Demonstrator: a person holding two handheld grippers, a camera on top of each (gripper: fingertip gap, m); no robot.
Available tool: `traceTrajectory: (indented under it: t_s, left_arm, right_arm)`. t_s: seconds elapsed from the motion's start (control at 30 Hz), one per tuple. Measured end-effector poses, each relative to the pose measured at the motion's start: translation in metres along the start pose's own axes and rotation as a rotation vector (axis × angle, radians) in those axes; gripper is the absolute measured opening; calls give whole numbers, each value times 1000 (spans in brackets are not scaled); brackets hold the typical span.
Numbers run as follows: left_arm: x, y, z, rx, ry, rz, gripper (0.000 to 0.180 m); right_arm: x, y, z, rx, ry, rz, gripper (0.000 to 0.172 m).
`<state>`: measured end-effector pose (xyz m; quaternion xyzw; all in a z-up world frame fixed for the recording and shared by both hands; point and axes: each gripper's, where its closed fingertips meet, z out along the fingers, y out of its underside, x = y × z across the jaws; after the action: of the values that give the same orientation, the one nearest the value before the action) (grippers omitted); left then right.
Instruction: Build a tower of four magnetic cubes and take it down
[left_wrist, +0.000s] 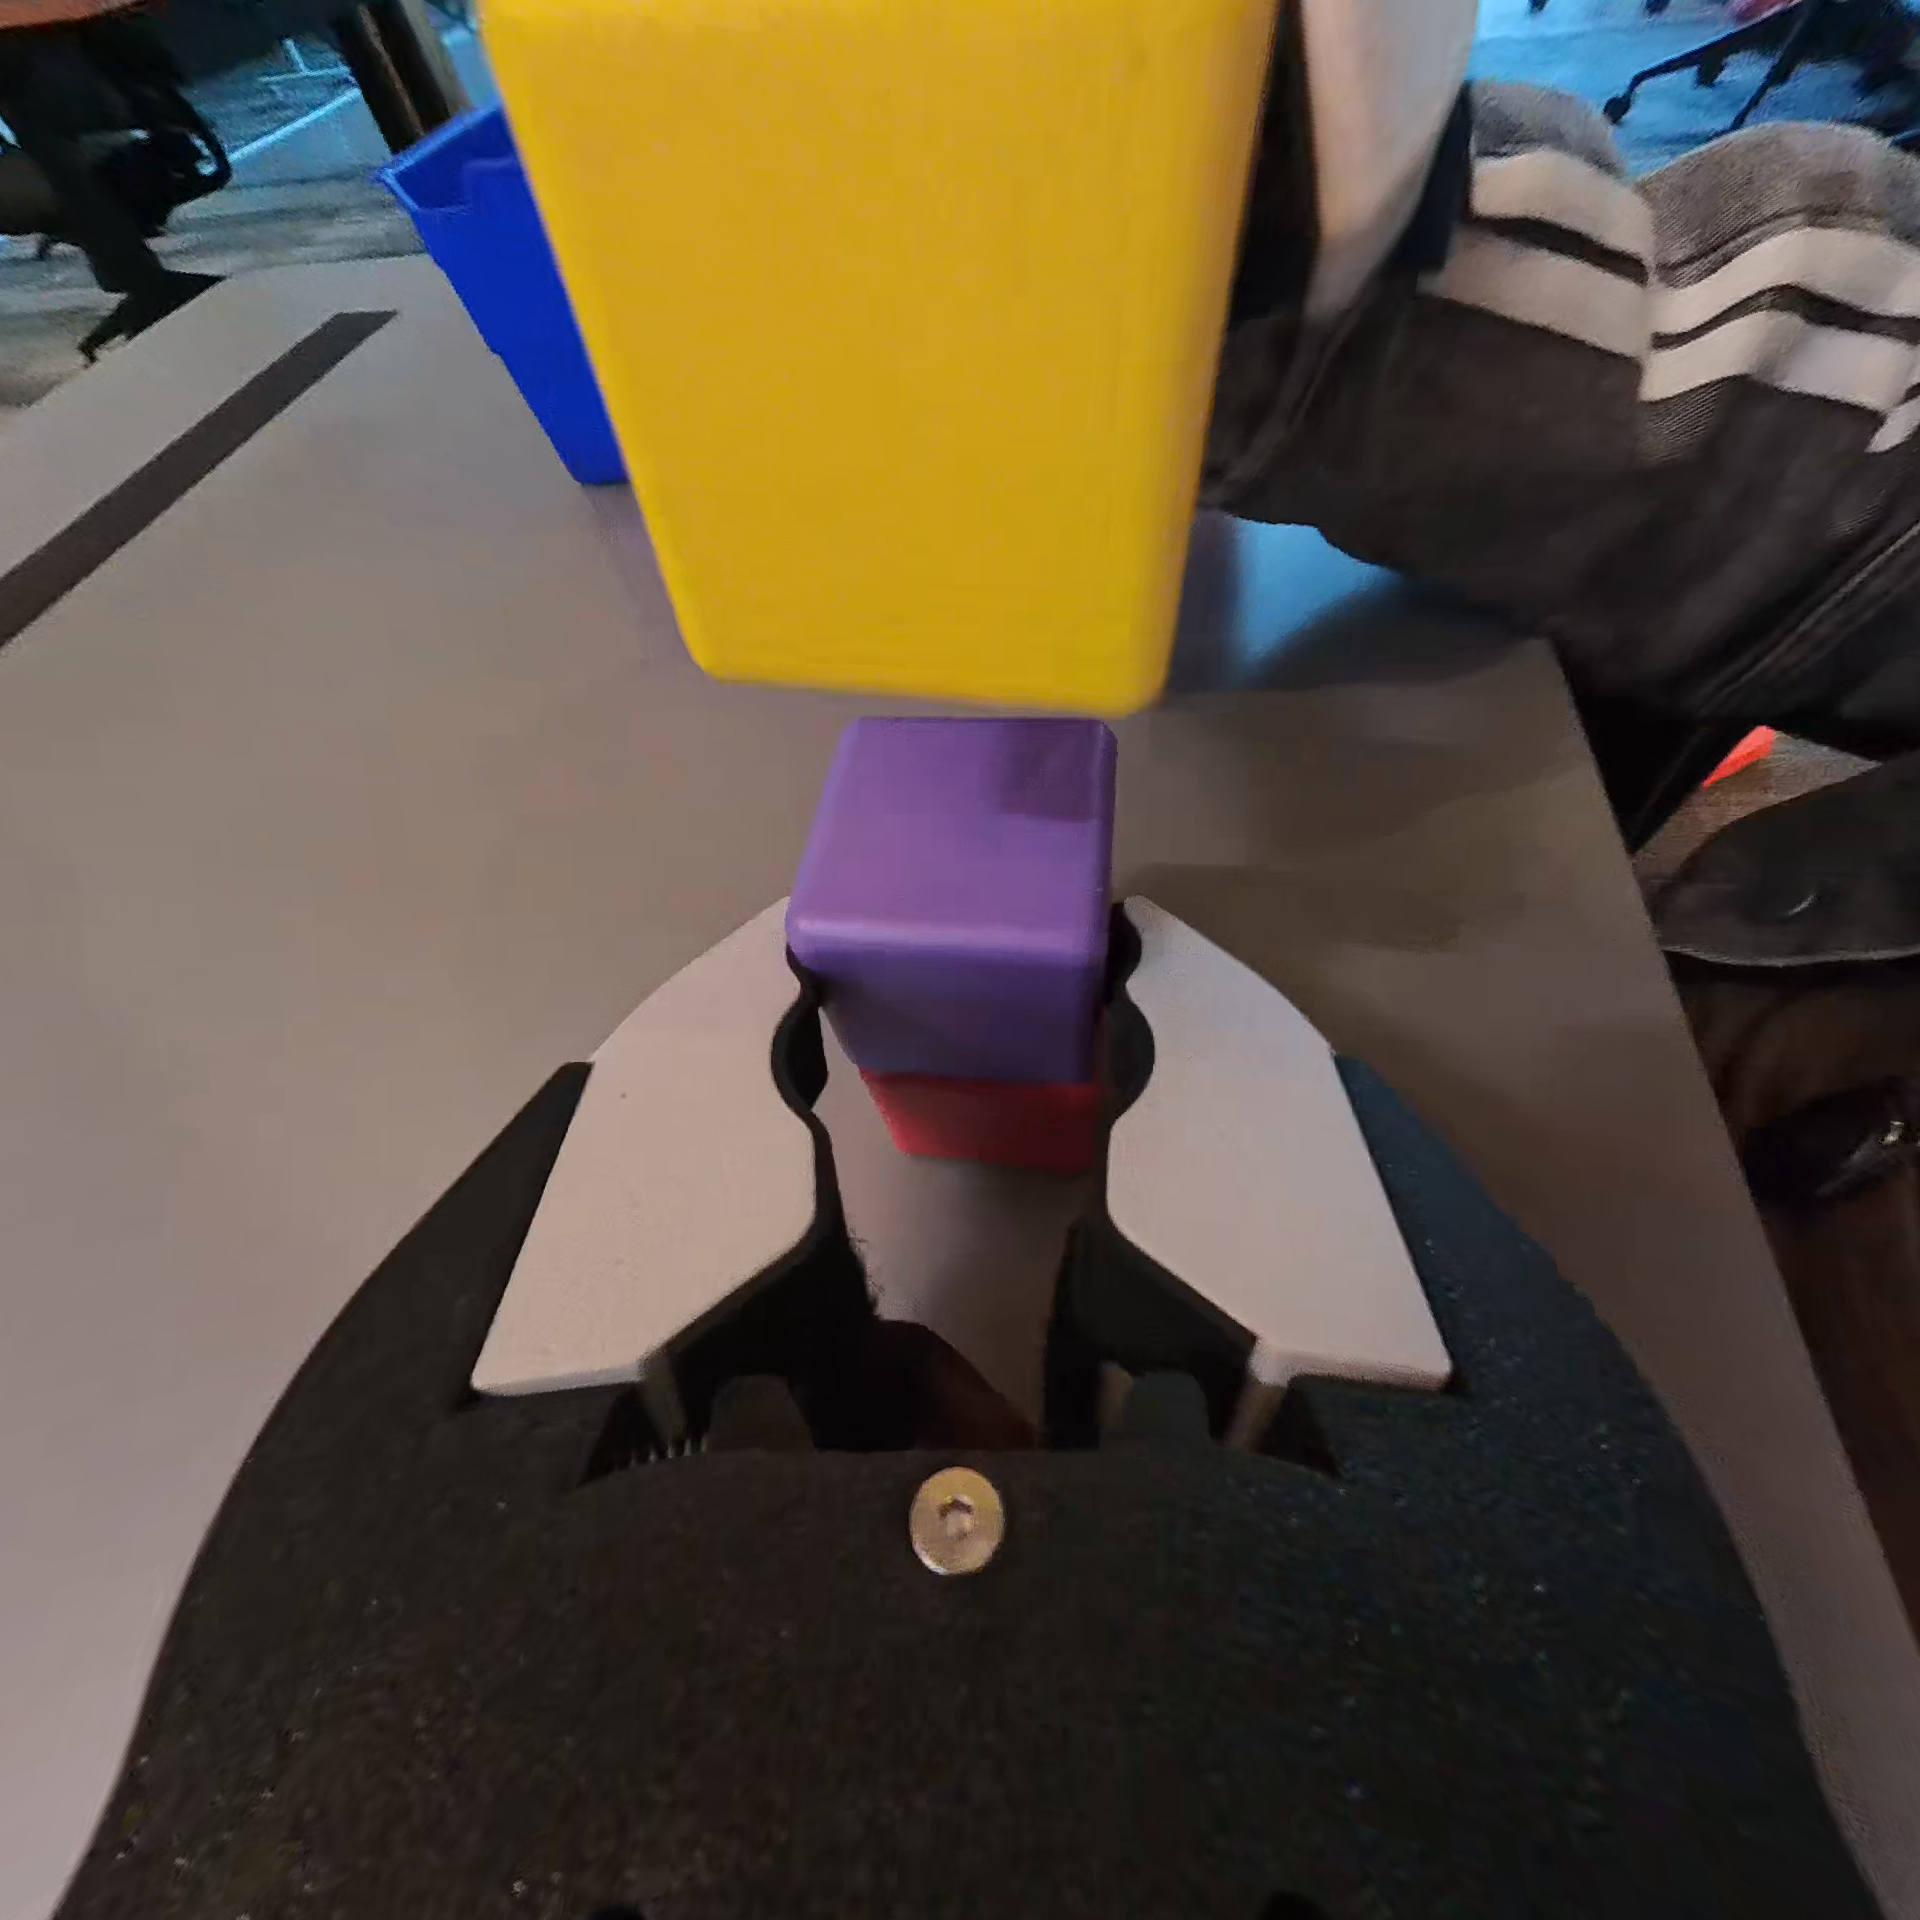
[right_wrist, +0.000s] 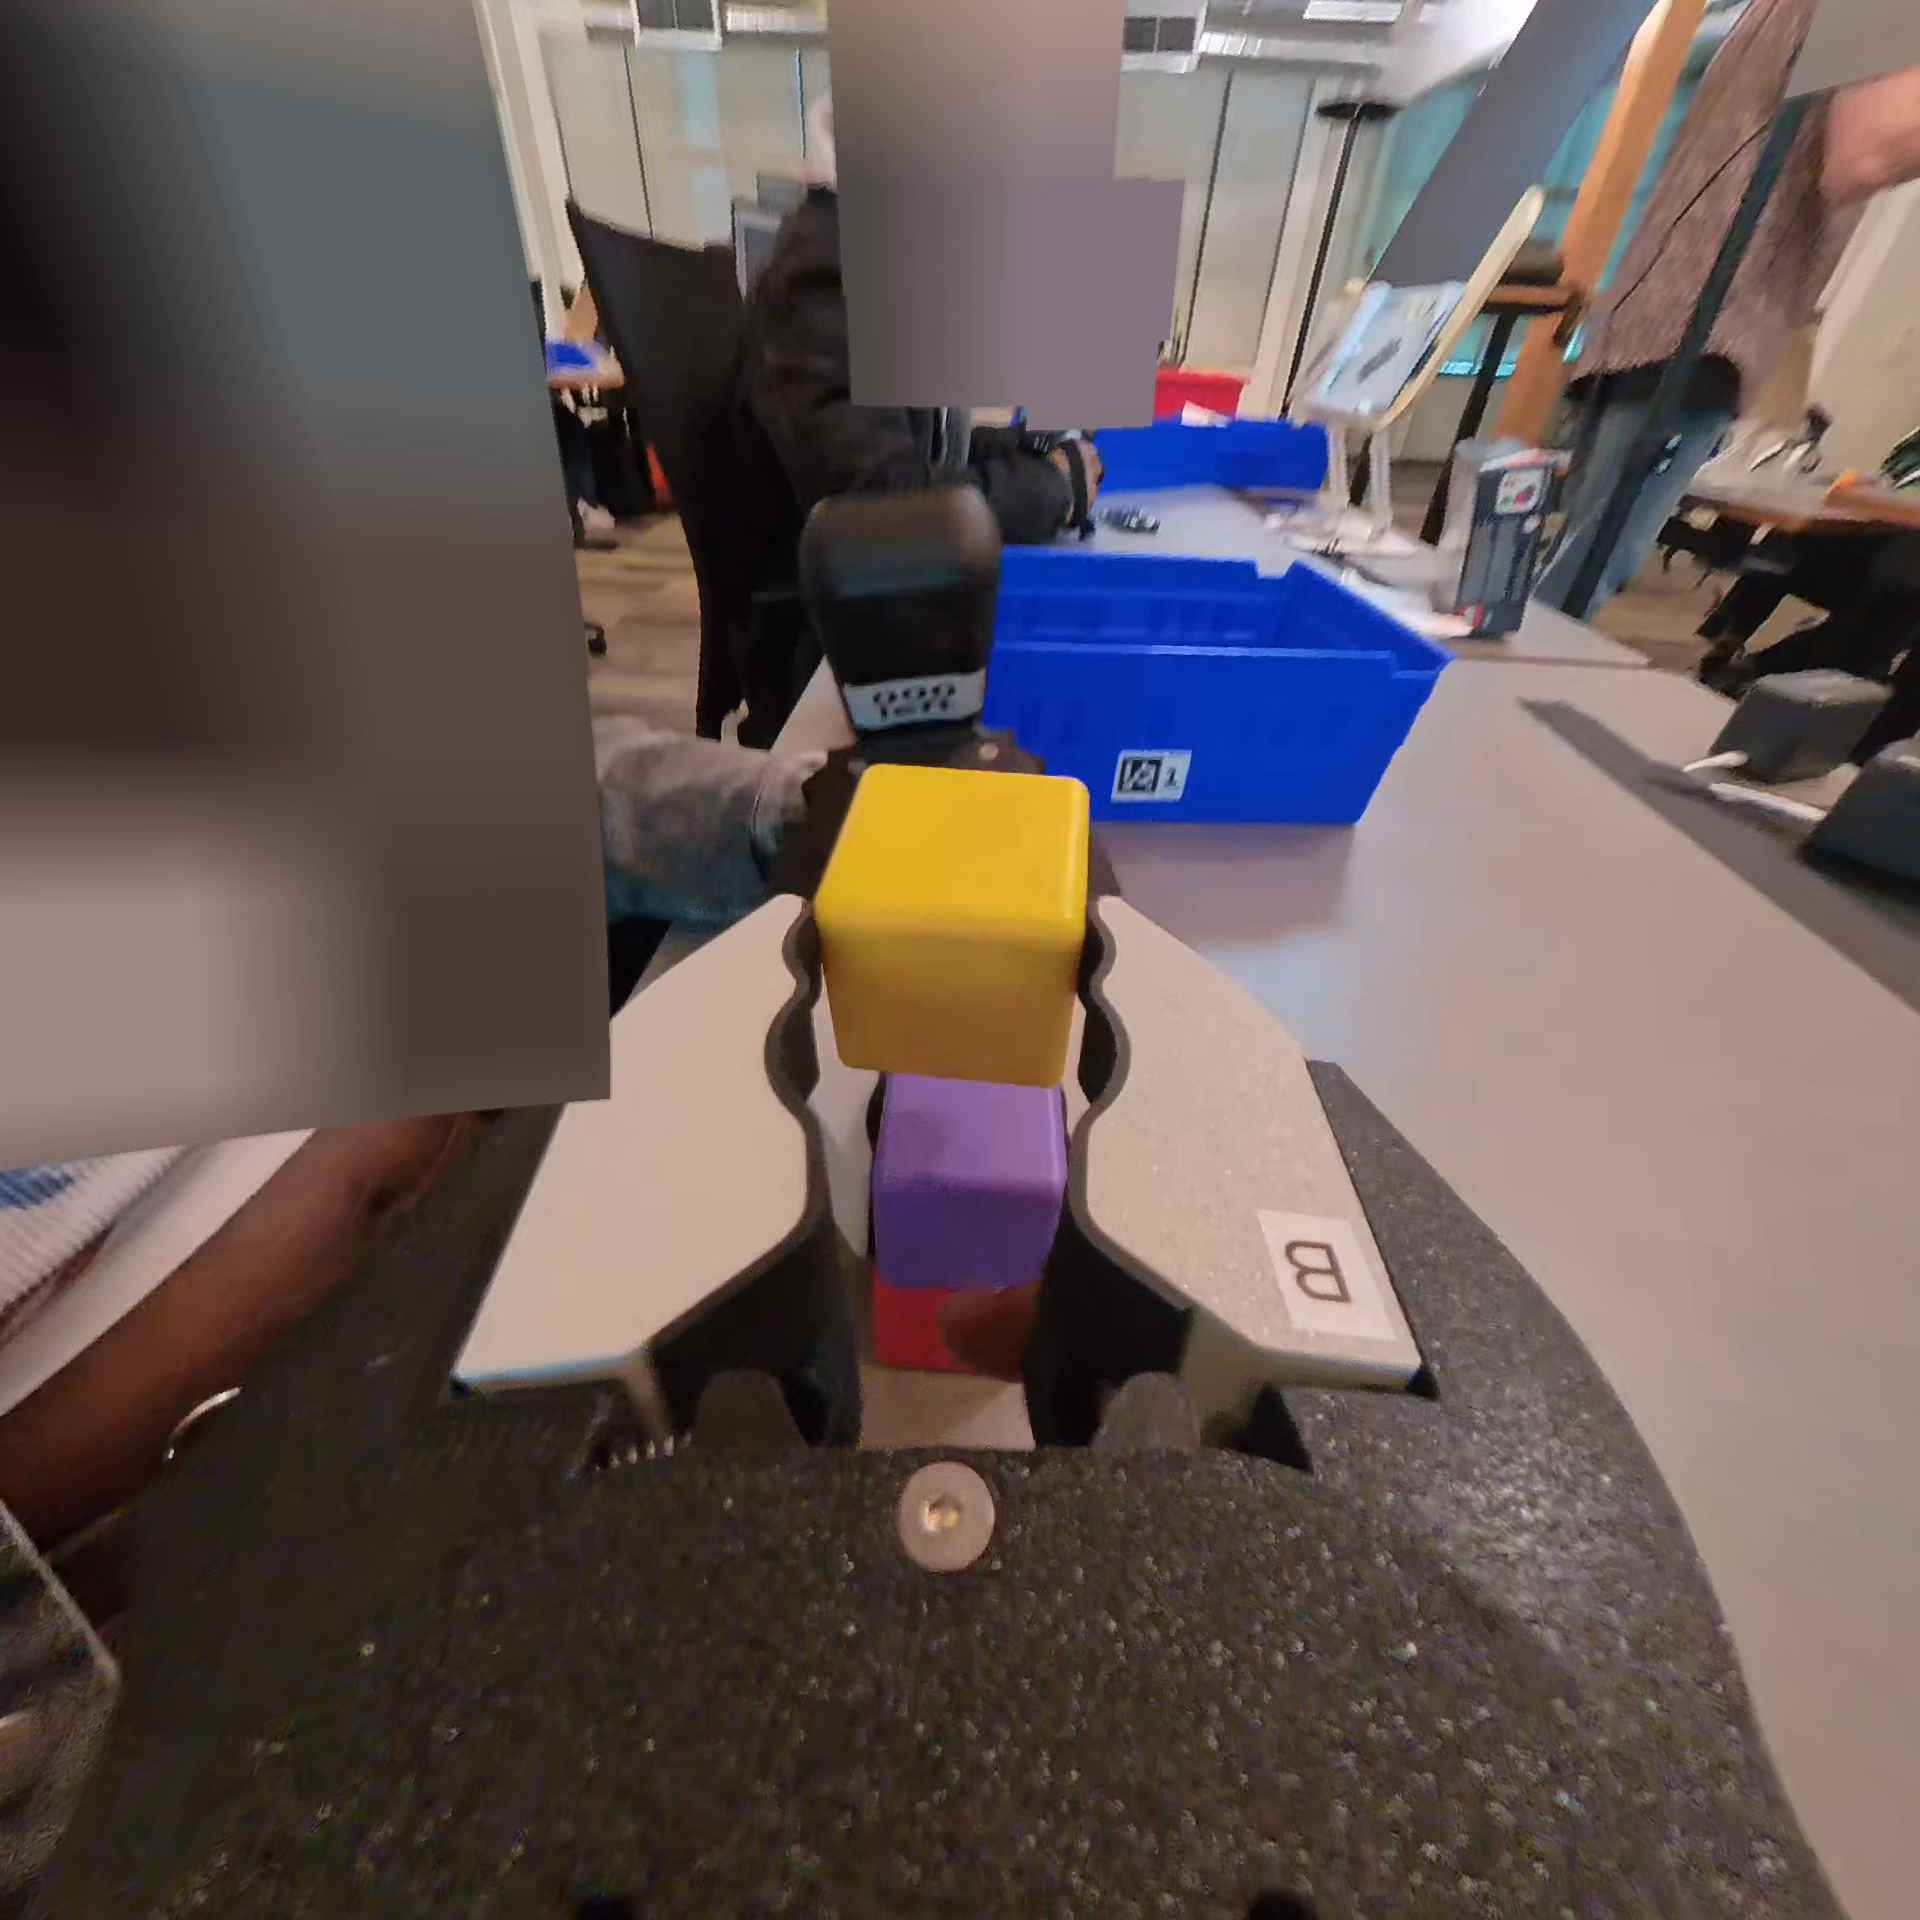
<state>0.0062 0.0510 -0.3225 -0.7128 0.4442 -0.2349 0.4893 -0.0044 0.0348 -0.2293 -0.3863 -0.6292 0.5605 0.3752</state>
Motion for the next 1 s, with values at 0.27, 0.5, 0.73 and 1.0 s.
traceTrajectory:
  t_s: [0.27, 0.5, 0.73, 1.0]
  left_arm:
    - [6, 1, -3, 4, 25, -3, 50]
    - [8, 1, -4, 4, 34, -2, 50]
    - [8, 1, -4, 4, 31, -3, 50]
    - [9, 2, -5, 3, 41, -8, 50]
  right_arm:
    - [-2, 20, 7, -103, -24, 13, 48]
    - [-3, 30, 11, -134, -40, 32, 47]
    - [-3, 30, 10, -97, -53, 38, 48]
    - [-4, 31, 12, -93, -53, 25, 48]
